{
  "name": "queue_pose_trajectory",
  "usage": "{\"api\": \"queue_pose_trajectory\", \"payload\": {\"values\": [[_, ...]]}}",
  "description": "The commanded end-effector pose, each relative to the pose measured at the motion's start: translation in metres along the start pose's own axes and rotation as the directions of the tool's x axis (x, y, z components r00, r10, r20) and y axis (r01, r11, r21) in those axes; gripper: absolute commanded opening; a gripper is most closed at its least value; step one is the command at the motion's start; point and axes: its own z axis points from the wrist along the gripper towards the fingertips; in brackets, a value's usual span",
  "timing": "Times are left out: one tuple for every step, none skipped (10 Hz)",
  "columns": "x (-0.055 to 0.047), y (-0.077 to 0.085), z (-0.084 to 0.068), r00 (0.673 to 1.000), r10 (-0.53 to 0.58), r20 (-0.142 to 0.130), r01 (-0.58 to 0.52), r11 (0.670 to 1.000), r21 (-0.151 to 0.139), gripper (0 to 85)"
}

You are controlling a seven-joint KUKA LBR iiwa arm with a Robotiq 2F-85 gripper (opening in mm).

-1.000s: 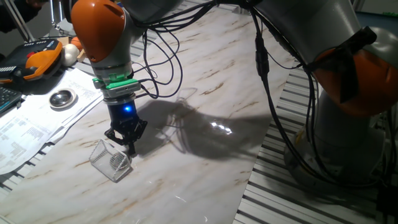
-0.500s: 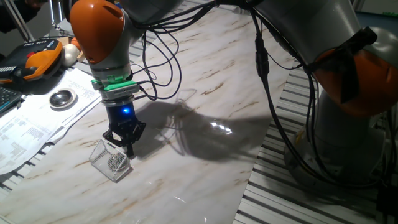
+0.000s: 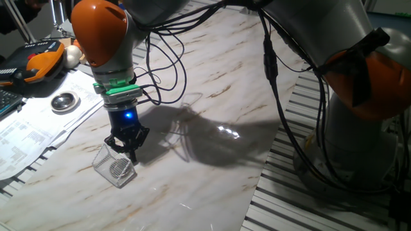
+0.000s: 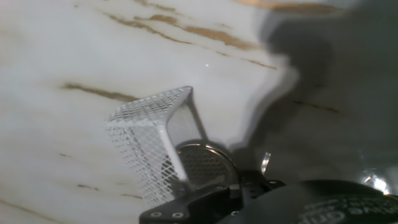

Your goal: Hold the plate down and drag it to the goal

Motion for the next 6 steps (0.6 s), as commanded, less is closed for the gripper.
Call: {"api": "queue_pose_trajectory", "payload": {"values": [[0.001, 0.001, 0.001, 1.000, 0.002, 0.001, -0.002, 1.000, -0.001, 0.0], [0.001, 0.002, 0.001, 1.000, 0.002, 0.001, -0.002, 1.000, -0.001, 0.0], [0.001, 0.002, 0.001, 1.000, 0.000, 0.004, 0.000, 1.000, 0.004, 0.0], [0.000, 0.000, -0.002, 1.000, -0.004, 0.007, 0.004, 1.000, 0.009, 0.0], [-0.003, -0.002, -0.008, 1.000, -0.016, 0.009, 0.016, 1.000, 0.019, 0.0], [-0.005, -0.004, -0.018, 1.000, -0.031, 0.006, 0.030, 0.999, 0.030, 0.0]]}}
